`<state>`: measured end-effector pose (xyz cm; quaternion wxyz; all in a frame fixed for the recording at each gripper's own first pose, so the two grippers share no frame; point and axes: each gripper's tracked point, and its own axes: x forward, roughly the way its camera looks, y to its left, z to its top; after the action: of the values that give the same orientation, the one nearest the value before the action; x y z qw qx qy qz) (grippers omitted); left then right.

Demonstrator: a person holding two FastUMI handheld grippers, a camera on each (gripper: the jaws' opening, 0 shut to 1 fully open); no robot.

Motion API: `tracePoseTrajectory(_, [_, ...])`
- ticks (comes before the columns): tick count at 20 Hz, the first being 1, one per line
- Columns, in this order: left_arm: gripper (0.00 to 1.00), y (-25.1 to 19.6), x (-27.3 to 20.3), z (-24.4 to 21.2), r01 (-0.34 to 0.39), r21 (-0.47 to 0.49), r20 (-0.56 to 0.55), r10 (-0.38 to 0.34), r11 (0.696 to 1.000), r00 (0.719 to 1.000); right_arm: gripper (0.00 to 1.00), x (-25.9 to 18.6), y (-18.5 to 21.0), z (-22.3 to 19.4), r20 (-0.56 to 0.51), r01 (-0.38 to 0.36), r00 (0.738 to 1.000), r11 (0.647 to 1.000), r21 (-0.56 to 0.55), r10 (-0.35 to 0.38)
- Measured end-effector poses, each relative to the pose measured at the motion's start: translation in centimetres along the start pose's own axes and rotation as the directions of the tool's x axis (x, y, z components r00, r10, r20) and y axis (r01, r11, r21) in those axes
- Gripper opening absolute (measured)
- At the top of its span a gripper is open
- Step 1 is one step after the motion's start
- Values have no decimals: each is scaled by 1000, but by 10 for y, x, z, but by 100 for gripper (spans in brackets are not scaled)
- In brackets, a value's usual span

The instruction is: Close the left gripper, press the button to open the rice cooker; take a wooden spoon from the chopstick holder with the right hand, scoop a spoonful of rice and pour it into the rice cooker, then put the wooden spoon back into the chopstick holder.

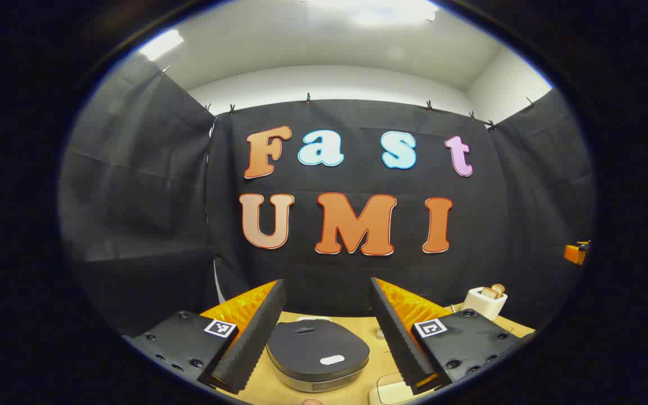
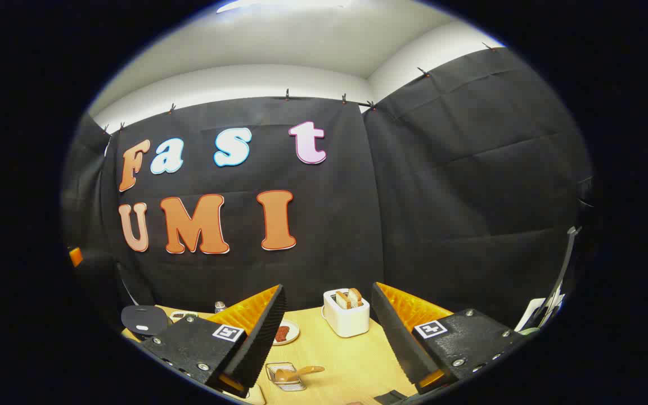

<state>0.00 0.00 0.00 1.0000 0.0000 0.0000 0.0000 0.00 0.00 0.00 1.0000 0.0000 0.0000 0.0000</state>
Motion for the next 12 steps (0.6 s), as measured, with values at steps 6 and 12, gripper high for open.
tracePoseTrajectory(6, [100, 15, 5, -4, -32, -53, -46, 30, 998, 999, 94, -1, 1, -2, -24, 18, 1000, 997, -69, -19])
tracePoseTrajectory(12, [100, 35, 0, 27, -65, -33, 30, 66, 997, 997, 94, -6, 16, 8, -15, -20, 1000, 998, -58, 19])
